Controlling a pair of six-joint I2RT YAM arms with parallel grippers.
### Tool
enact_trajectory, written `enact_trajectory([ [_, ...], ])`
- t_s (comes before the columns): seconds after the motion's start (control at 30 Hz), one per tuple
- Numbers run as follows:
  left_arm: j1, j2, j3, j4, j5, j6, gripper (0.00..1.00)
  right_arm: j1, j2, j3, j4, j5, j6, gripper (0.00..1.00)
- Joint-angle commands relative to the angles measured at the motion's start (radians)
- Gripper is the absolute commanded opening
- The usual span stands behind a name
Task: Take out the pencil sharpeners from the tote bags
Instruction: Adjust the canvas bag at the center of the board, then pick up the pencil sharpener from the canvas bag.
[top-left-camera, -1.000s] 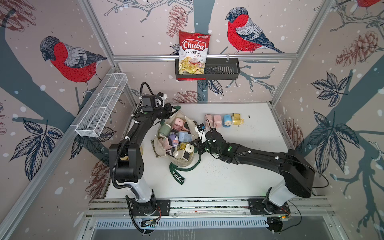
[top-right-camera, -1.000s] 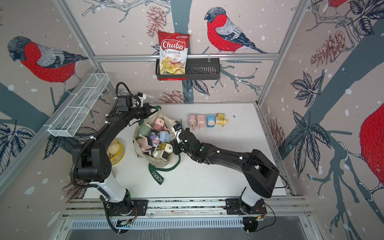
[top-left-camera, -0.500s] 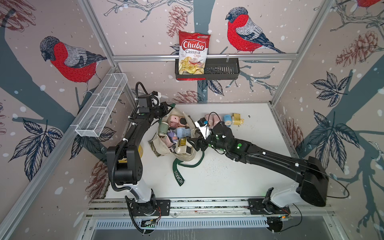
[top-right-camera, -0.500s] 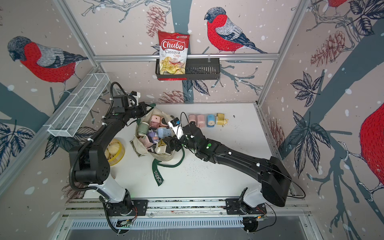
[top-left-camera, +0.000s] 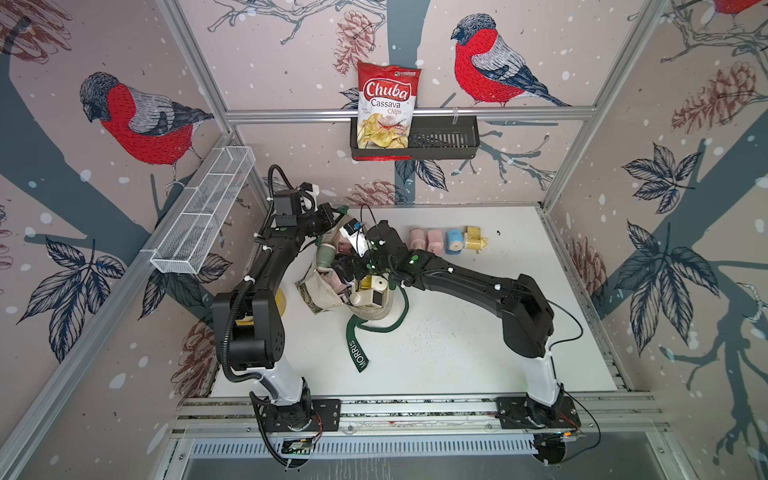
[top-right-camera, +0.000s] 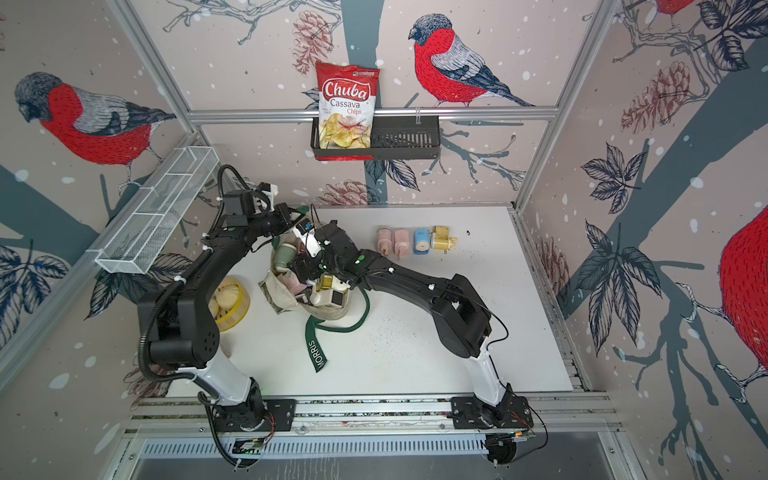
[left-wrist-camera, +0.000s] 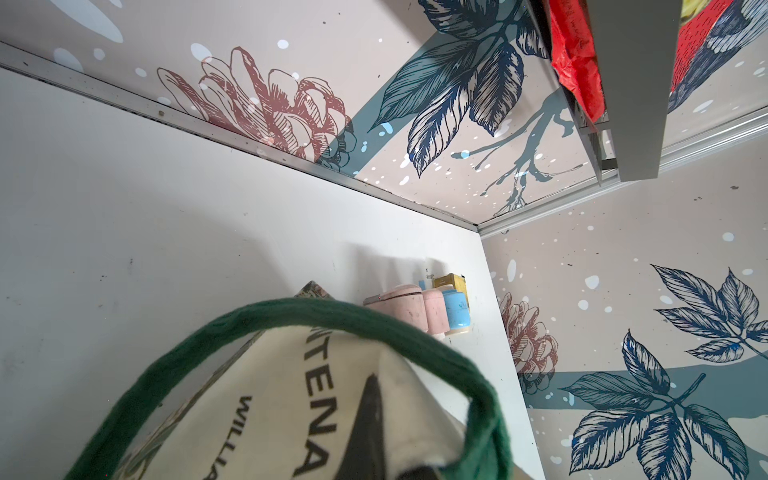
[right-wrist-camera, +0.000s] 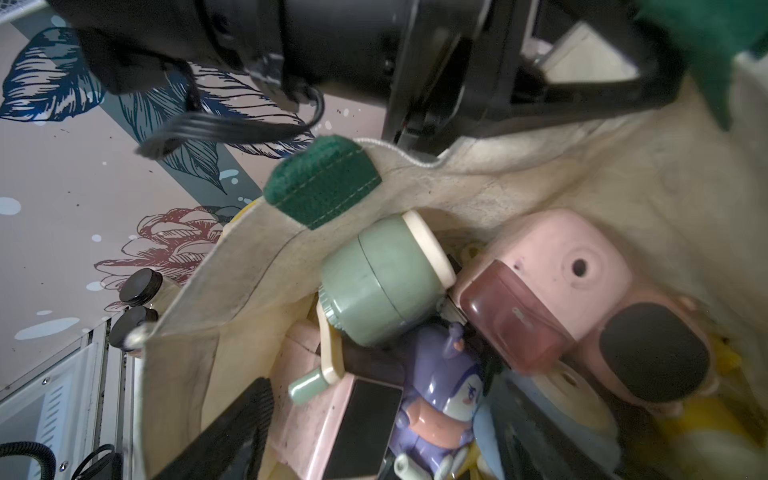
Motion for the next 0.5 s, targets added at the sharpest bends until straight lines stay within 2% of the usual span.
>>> enact_trajectory([
  [0.0,0.008,-0.016,0.004,0.190,0.050,-0.020,0.00,-0.010,0.043,0.058,-0.012,-0.071,-0.054,0.86],
  [0.27,0.013,-0.016,0.001,0.198,0.055,-0.028,0.00,-0.045,0.083,0.055,0.091,-0.169,-0.155,0.95],
  [0.47,0.016,-0.013,0.000,0.198,0.057,-0.028,0.00,-0.048,0.118,0.072,0.135,-0.171,-0.234,1.00],
])
